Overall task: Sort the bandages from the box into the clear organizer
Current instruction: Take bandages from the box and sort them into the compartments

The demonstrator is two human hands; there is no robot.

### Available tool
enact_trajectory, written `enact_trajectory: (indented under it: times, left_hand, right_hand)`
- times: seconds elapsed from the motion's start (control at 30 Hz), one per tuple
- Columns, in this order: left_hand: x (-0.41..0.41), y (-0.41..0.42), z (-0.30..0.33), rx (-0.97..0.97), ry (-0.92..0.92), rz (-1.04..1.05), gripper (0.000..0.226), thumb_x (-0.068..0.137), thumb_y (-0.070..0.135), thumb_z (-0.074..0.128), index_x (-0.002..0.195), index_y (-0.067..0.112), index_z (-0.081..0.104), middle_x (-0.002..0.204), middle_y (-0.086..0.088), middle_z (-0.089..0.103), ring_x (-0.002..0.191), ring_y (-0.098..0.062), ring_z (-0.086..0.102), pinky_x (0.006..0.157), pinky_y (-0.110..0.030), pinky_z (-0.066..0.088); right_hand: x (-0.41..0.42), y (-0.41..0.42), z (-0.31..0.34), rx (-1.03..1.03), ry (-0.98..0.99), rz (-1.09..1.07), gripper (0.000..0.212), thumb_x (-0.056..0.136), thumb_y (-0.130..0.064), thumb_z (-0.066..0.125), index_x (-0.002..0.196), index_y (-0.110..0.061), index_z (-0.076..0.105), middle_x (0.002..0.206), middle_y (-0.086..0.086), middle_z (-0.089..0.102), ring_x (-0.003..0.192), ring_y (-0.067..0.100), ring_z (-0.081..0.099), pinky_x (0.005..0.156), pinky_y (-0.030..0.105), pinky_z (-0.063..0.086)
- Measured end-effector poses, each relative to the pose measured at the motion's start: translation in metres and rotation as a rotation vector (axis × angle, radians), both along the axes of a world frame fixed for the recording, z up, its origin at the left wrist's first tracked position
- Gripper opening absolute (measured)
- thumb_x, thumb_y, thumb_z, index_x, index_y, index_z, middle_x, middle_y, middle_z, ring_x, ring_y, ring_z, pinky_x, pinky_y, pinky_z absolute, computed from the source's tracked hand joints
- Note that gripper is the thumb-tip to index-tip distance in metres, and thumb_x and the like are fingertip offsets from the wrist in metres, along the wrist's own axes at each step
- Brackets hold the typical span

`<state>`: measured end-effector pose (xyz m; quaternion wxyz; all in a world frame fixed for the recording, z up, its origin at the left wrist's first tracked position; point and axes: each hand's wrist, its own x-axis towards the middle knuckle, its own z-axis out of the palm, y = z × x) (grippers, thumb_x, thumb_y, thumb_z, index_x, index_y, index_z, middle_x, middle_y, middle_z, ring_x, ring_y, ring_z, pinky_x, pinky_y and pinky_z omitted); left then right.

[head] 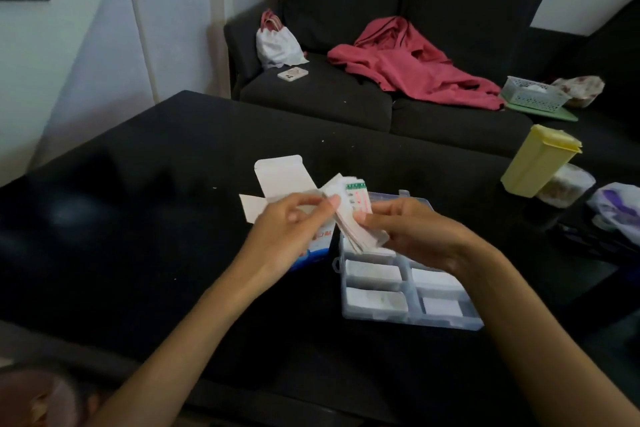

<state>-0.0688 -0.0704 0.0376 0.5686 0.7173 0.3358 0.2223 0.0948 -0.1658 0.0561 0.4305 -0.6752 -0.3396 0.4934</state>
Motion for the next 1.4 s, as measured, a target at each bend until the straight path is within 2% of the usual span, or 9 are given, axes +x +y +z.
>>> enact_trajectory:
  times: [0.13,0.3,0.43,0.57,0.7,0.93,1.13,1.3,1.4]
  left_hand:
    - [0.019,-0.009,-0.013,-0.139,0.125,-0.202,0.03,0.085,0.049,0.057,0.11,0.031,0.059,0.075,0.007,0.059,0.052,-0.001,0.045,0.044,-0.013,0.032]
    - [0.044,-0.026,-0.029,-0.008,0.202,-0.37,0.017,0.092,0.039,0.053,0.105,0.031,0.058,0.074,0.017,0.06,0.056,0.005,0.058,0.045,-0.009,0.039]
    - [0.061,-0.041,-0.046,0.212,0.085,-0.28,0.011,0.093,0.033,0.053,0.095,0.032,0.064,0.09,0.015,0.068,0.079,0.006,0.064,0.069,-0.013,0.052]
    - [0.07,-0.042,-0.055,0.318,0.048,-0.142,0.012,0.094,0.031,0.052,0.097,0.028,0.063,0.094,0.011,0.069,0.085,-0.003,0.066,0.067,-0.018,0.053]
    - [0.071,-0.029,-0.055,0.368,0.058,-0.002,0.028,0.095,0.032,0.05,0.113,0.015,0.063,0.112,0.0,0.067,0.098,-0.013,0.064,0.07,-0.02,0.052]
    - [0.065,-0.024,-0.046,0.261,-0.044,0.097,0.019,0.094,0.029,0.051,0.105,0.018,0.062,0.116,0.003,0.063,0.099,-0.01,0.06,0.066,-0.015,0.049]
    - [0.071,-0.034,-0.049,0.27,0.011,0.076,0.024,0.092,0.034,0.051,0.103,0.017,0.063,0.108,0.004,0.065,0.083,-0.005,0.062,0.065,-0.02,0.053]
    - [0.079,-0.046,-0.056,0.377,0.075,0.083,0.016,0.092,0.039,0.05,0.094,0.026,0.059,0.109,0.002,0.068,0.081,-0.008,0.065,0.05,-0.008,0.044]
    - [0.084,-0.054,-0.058,0.344,0.043,0.103,0.01,0.092,0.037,0.05,0.093,0.028,0.055,0.109,0.002,0.066,0.067,-0.001,0.059,0.048,-0.001,0.041]
  right_hand:
    - [0.016,-0.03,-0.012,-0.164,-0.184,0.113,0.015,0.09,-0.018,0.058,0.097,-0.018,0.071,0.103,-0.001,0.07,0.101,0.016,0.063,0.091,0.031,0.051]
    - [0.027,-0.051,-0.024,-0.201,-0.134,0.091,0.012,0.088,-0.018,0.06,0.095,-0.02,0.07,0.096,-0.009,0.07,0.09,0.008,0.066,0.072,0.018,0.054]
    - [0.036,-0.057,-0.031,-0.197,-0.144,0.032,0.014,0.086,-0.018,0.063,0.097,-0.016,0.071,0.098,-0.004,0.07,0.094,0.012,0.066,0.076,0.022,0.054]
    - [0.045,-0.064,-0.035,-0.14,-0.118,-0.125,0.011,0.081,-0.024,0.068,0.092,-0.021,0.07,0.09,-0.003,0.071,0.084,0.011,0.068,0.069,0.021,0.056]
    - [0.062,-0.086,-0.034,-0.162,-0.501,0.045,0.018,0.078,-0.032,0.071,0.095,-0.025,0.067,0.088,-0.007,0.066,0.081,0.005,0.061,0.065,0.015,0.046]
    - [0.055,-0.098,-0.051,-0.14,-0.698,0.219,0.008,0.077,-0.026,0.074,0.073,-0.032,0.07,0.082,-0.01,0.067,0.077,0.007,0.059,0.064,0.013,0.046]
    - [0.048,-0.094,-0.056,-0.057,-0.749,0.199,0.004,0.079,-0.029,0.071,0.082,-0.027,0.072,0.079,-0.01,0.066,0.072,0.003,0.058,0.06,0.009,0.043]
    - [0.037,-0.089,-0.042,0.235,-0.788,-0.297,0.012,0.084,-0.035,0.063,0.089,-0.026,0.069,0.076,-0.013,0.064,0.069,-0.001,0.059,0.06,0.014,0.049]
    - [0.022,-0.078,-0.045,0.218,-0.768,-0.408,0.014,0.08,-0.04,0.067,0.086,-0.027,0.066,0.078,-0.015,0.064,0.07,0.002,0.061,0.06,0.014,0.051]
